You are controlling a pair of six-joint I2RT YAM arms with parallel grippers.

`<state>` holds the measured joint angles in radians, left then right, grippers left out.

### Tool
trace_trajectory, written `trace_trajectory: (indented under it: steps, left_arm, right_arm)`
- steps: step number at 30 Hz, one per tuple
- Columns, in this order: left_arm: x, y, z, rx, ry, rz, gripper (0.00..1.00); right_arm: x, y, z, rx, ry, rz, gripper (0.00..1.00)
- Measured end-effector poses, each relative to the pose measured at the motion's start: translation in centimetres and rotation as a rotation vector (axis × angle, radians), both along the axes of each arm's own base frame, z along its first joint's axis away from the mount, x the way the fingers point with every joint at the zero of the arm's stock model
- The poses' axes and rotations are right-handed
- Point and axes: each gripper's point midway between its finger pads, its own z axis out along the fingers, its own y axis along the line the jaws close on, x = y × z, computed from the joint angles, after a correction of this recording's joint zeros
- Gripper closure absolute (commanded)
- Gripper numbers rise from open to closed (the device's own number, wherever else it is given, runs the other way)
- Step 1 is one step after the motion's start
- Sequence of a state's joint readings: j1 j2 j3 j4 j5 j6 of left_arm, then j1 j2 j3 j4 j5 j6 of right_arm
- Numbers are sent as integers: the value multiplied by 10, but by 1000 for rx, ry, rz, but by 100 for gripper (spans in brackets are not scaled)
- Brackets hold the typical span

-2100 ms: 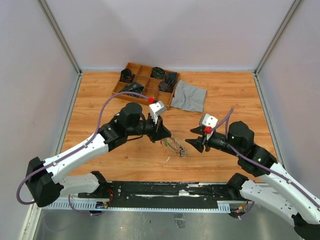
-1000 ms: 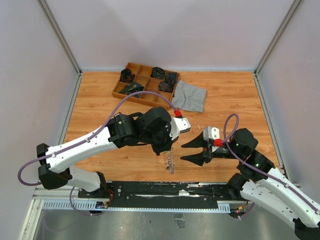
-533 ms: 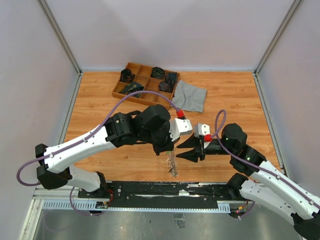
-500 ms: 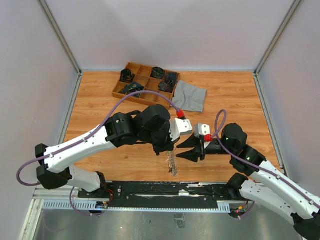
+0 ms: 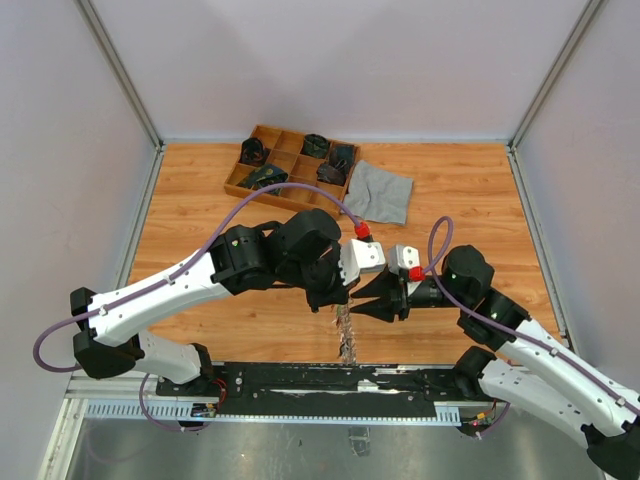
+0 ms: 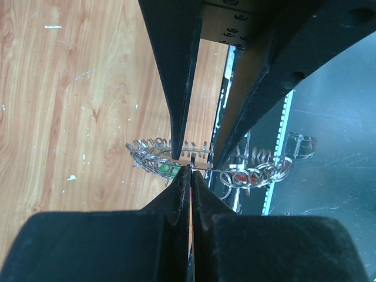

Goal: Put the keys on the keyring

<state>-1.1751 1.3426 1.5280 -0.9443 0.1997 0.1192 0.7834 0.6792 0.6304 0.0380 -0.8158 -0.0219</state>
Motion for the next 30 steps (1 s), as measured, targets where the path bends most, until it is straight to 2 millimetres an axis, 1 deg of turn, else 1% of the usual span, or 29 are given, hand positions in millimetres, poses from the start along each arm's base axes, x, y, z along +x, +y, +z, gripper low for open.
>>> trace_trajectory:
  steps: [2, 5, 12, 14, 18, 20, 21, 22, 24, 25, 27, 29, 30]
  left_arm:
    - [-1, 0, 0, -2, 1, -8, 100]
    - [-2, -1, 0, -3, 2, -15, 99]
    - [-3, -1, 1, -4, 1, -26, 100]
    - [-3, -1, 1, -5, 0, -28, 99]
    - [-3, -1, 1, -7, -1, -31, 99]
    - [-3, 0, 2, -9, -3, -33, 99]
    - [-3, 0, 3, -12, -5, -33, 97]
    - [-3, 0, 5, -21, -10, -33, 92]
    - [-4, 1, 10, -51, -23, -33, 76]
    - [-4, 1, 14, -79, -30, -29, 71]
    - [-4, 1, 33, -168, -57, -18, 61]
    - [-5, 2, 56, -268, -89, -4, 55]
    - [-4, 4, 68, -319, -107, 9, 53]
  right_arm:
    - [0, 1, 0, 1, 5, 5, 74]
    - [-1, 2, 0, 0, 17, 10, 75]
    - [-2, 3, 0, 0, 33, 21, 83]
    - [-2, 3, 1, 2, 35, 21, 87]
    - [-1, 5, 1, -2, 46, 19, 99]
    - [0, 5, 1, -3, 50, 19, 100]
    - [0, 5, 2, -1, 50, 18, 100]
    - [0, 6, 3, 2, 46, 18, 100]
    - [1, 6, 7, 17, 31, 15, 100]
    - [1, 5, 11, 29, 19, 9, 100]
    - [1, 3, 16, 42, 5, -7, 100]
    - [1, -1, 23, 63, -18, -22, 100]
    - [2, -1, 25, 70, -26, -32, 100]
